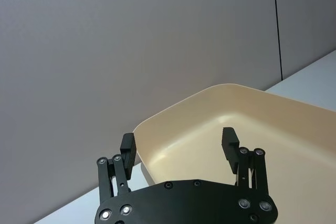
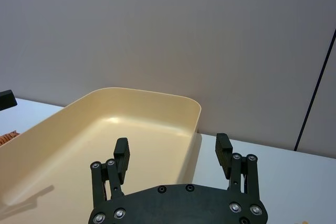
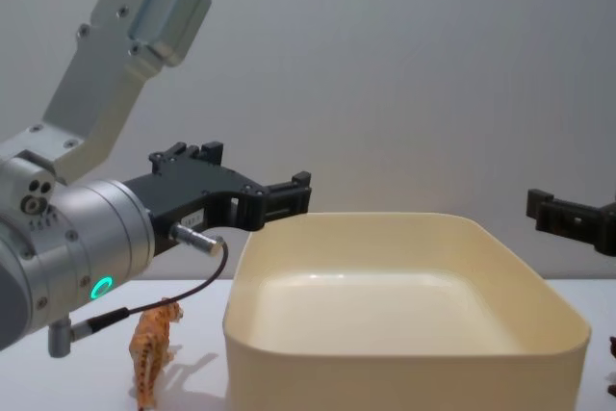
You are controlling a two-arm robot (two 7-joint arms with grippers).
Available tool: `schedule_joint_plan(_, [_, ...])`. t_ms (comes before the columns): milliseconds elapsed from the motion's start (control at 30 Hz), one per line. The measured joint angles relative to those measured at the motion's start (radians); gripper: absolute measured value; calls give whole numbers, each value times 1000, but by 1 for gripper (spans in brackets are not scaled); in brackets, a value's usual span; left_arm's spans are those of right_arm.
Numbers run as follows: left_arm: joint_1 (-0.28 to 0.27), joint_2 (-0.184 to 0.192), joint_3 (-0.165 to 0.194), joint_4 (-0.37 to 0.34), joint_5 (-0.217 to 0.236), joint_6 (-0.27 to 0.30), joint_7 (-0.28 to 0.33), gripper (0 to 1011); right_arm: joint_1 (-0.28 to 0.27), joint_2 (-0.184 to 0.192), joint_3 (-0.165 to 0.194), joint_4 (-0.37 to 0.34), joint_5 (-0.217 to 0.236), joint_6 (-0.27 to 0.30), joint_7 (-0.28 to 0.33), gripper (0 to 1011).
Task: Pick up the toy alternately with two hands and place it into the central storage box.
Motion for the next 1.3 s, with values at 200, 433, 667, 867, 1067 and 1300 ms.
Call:
schedule_joint_plan(200, [0, 0, 0, 0, 0, 0, 0, 1001, 0, 0, 0, 0, 0, 0, 0, 1001])
schedule_joint_plan(433, [0, 0, 0, 0, 0, 0, 0, 1001, 0, 0, 0, 0, 0, 0, 0, 1001])
schedule_joint_plan(667, [0, 0, 0, 0, 0, 0, 0, 1001, 0, 0, 0, 0, 0, 0, 0, 1001])
schedule_joint_plan(867, [0, 0, 0, 0, 0, 0, 0, 1001, 0, 0, 0, 0, 0, 0, 0, 1001])
schedule_joint_plan(1067, [0, 0, 0, 0, 0, 0, 0, 1001, 0, 0, 0, 0, 0, 0, 0, 1001])
schedule_joint_plan(1300, [0, 0, 0, 0, 0, 0, 0, 1001, 0, 0, 0, 0, 0, 0, 0, 1001])
